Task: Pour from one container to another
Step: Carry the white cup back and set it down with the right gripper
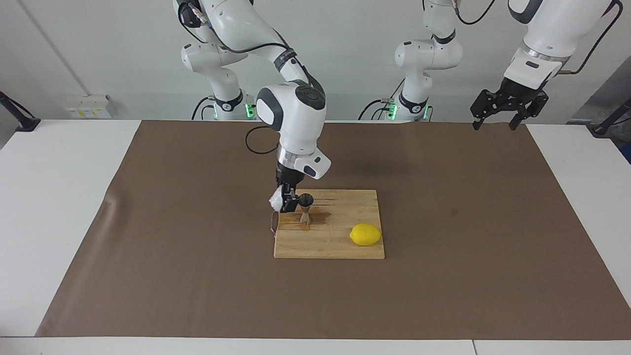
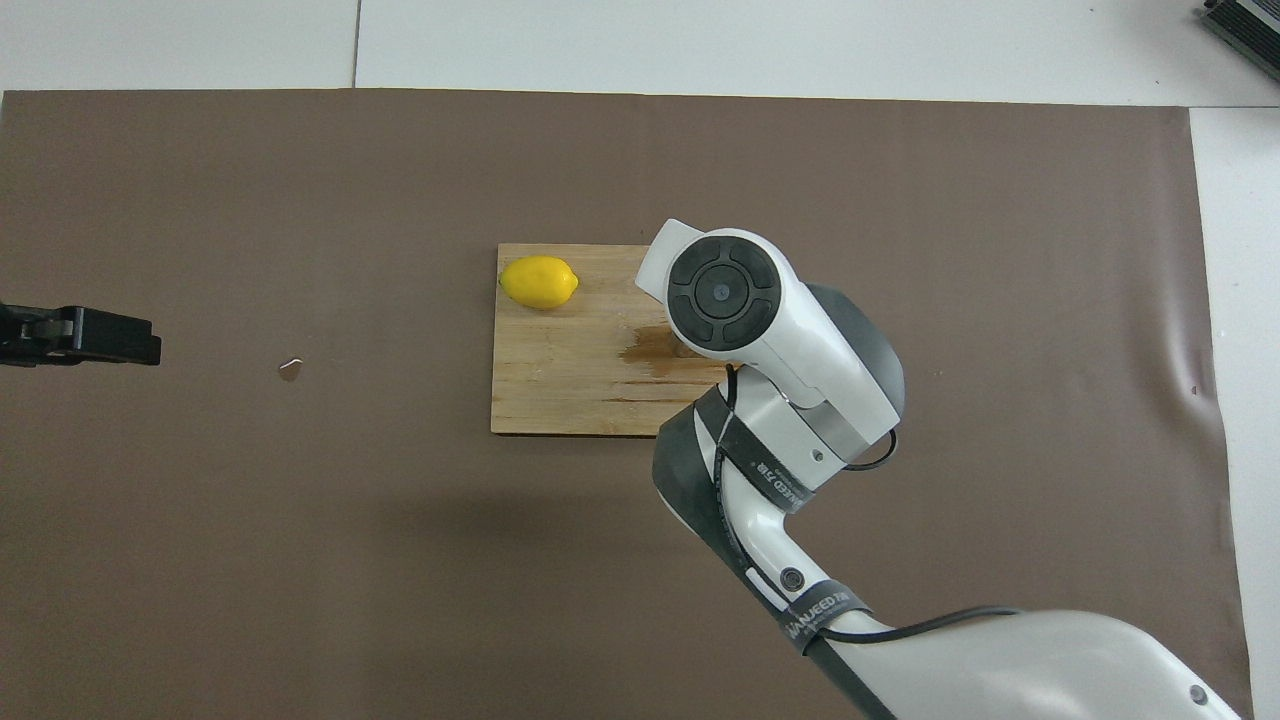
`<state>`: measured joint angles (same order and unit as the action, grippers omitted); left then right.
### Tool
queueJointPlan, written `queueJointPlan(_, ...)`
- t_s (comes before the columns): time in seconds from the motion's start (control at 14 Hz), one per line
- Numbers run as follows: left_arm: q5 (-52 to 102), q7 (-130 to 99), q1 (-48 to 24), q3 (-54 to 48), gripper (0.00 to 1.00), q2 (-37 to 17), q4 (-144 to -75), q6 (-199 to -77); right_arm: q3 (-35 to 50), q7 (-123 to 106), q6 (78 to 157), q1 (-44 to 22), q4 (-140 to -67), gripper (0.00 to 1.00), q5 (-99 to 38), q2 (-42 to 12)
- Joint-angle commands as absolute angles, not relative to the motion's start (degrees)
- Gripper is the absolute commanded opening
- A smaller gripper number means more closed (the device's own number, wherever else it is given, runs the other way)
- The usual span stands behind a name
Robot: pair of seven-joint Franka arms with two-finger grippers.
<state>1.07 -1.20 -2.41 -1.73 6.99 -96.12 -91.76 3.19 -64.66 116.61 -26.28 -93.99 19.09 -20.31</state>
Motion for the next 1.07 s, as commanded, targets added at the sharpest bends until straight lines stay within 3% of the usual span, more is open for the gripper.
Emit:
queueJointPlan(0.0, 1.3, -1.3, -2.4, -1.5, 1.0, 8.6, -97.6, -91.4, 3.7, -65.7, 117.7, -24.6, -95.0, 0.0, 14.7, -19.0)
queueJointPlan(0.36, 1.3, -1.3, -2.4, -1.5, 1.0, 8.6, -97.6, -91.4, 3.7, -74.5, 120.6, -17.2, -97.7, 0.0, 5.5, -19.0)
queueJointPlan(0.64, 1.3, -1.3, -2.4, -1.5, 1.0, 8.6, -97.6, -91.4, 3.7, -86.5, 129.2, -10.4, -106.4, 0.0, -5.3, -17.0)
queueJointPlan(1.0, 1.3, -1.3, -2.5, -1.5, 1.0, 8.6, -97.6, -91.4, 3.7, -101.0, 131.0, -1.2, -114.8, 0.0, -16.4, -16.0)
